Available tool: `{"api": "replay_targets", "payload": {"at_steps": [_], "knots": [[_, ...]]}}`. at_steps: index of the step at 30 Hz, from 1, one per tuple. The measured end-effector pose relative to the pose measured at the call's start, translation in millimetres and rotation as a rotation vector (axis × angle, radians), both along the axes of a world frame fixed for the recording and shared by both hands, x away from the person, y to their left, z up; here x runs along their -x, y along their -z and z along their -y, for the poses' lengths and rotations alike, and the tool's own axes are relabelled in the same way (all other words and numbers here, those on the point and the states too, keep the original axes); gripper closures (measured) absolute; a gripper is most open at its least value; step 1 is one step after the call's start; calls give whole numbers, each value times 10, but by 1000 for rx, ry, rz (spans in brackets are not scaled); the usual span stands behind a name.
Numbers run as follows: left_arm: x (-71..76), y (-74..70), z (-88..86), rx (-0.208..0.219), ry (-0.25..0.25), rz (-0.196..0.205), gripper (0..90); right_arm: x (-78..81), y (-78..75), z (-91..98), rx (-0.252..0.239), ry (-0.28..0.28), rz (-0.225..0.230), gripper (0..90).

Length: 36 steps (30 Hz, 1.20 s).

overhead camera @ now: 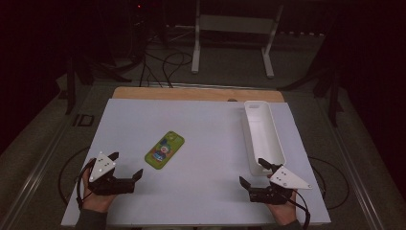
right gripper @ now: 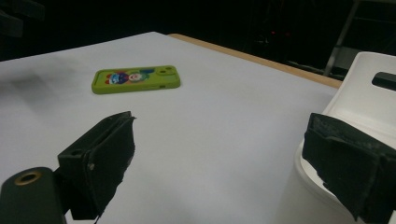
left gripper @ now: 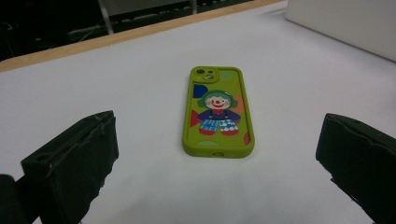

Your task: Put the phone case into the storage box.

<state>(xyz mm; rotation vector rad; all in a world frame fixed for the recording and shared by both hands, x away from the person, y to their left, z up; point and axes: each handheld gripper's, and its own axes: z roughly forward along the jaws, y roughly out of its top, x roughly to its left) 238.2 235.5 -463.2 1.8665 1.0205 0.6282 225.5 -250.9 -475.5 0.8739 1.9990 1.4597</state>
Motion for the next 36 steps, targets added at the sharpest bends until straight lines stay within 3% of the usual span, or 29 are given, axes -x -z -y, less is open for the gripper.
{"api": "replay_targets", "payload": {"at_steps": [36], "knots": [[-304,19,186,-79,20,-104,0,-5,1,6,-3,15,-9,88]]}}
